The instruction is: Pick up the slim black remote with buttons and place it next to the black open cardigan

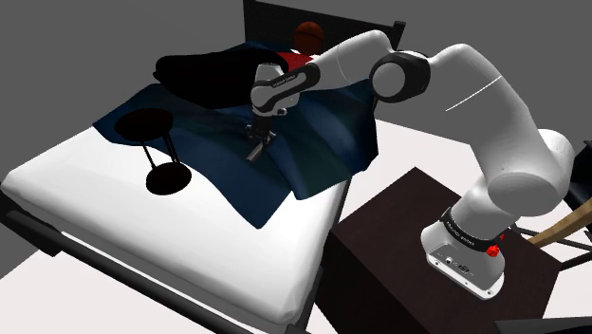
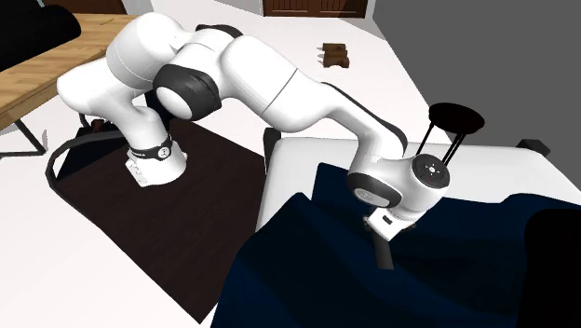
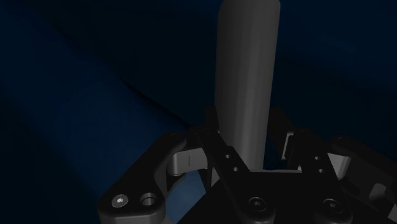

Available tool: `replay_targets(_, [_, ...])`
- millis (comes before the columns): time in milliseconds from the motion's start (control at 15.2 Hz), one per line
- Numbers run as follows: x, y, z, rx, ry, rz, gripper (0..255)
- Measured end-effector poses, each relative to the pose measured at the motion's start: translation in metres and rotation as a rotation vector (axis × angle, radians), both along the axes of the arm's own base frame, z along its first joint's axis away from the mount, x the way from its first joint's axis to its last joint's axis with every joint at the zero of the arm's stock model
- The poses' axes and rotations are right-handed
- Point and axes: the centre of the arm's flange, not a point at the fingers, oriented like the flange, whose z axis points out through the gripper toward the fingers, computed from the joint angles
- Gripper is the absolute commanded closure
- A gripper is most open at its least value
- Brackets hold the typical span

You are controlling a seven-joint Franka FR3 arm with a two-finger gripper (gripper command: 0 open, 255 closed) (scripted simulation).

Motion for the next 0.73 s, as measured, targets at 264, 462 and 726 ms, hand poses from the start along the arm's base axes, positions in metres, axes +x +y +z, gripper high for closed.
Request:
replay_targets(264, [0.0002, 0.0002, -0.0002, 0.0, -0.001, 0.0, 255])
replay_targets(462, [0.0002, 0.0, -0.0004, 0.0, -0.001, 0.0, 0])
replay_targets(726, [0.0002, 0.0001, -0.0005, 0.0, -0.001, 0.0, 0])
